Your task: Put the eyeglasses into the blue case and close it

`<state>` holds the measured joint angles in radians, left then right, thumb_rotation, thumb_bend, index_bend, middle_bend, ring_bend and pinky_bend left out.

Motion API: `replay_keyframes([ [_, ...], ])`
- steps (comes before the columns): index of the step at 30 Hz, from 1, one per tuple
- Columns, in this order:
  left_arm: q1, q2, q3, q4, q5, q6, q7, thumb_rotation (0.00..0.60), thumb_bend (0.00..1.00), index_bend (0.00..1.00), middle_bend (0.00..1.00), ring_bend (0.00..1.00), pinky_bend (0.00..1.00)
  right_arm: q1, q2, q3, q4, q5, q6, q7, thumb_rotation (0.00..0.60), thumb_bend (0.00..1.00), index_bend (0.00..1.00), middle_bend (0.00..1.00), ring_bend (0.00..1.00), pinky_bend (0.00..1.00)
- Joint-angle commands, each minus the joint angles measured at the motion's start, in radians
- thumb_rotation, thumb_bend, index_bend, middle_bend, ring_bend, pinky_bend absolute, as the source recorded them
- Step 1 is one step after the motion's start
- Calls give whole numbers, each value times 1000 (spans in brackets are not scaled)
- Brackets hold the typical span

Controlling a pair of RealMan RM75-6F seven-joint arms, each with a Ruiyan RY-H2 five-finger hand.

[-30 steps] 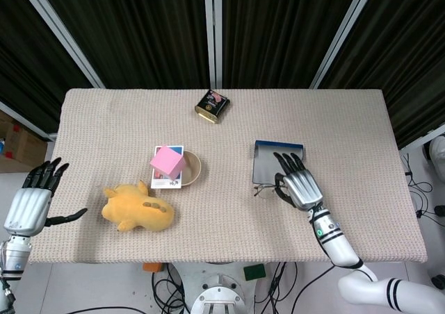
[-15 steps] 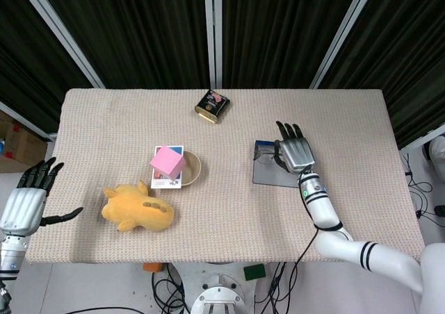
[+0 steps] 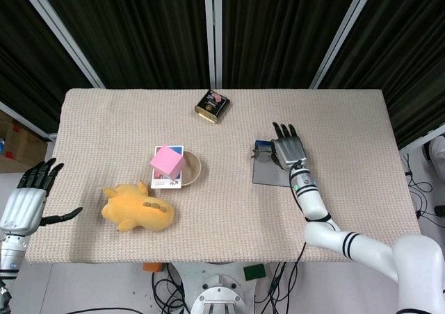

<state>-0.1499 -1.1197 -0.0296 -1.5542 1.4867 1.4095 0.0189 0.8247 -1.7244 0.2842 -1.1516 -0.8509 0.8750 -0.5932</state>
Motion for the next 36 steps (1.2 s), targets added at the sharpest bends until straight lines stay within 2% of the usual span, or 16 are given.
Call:
replay_keyframes([
  [1,-1,-2,0,3,0,-1,-2,179,0,68,0,0,105,4,-14,-10,29,9,-3,1,600,978,661,15,0,0],
  [15,-6,-7,-3,10,-9,-14,-6,183,0,68,0,0,105,20,-33,-14,91,7,-15,37,600,979,652,19,0,0],
  [18,-6,-7,-2,11,-10,-15,-5,181,0,68,0,0,105,22,-36,-17,100,0,-11,39,600,975,621,16,0,0],
  [23,-6,-7,-3,11,-12,-15,-4,181,0,68,0,0,105,15,-32,-23,98,-17,2,55,600,892,418,9,0,0],
  [30,-7,-8,-3,10,-10,-16,-1,184,0,68,0,0,105,-15,-4,-39,59,-66,35,101,600,675,96,1,0,0],
  [32,-7,-10,-2,10,-9,-15,-2,184,0,68,0,0,105,-25,5,-42,44,-83,52,115,600,634,50,0,0,0],
  [36,-4,-10,-2,11,-10,-11,-3,184,0,67,0,0,105,-58,30,-53,-9,-145,102,177,600,617,37,0,0,0],
])
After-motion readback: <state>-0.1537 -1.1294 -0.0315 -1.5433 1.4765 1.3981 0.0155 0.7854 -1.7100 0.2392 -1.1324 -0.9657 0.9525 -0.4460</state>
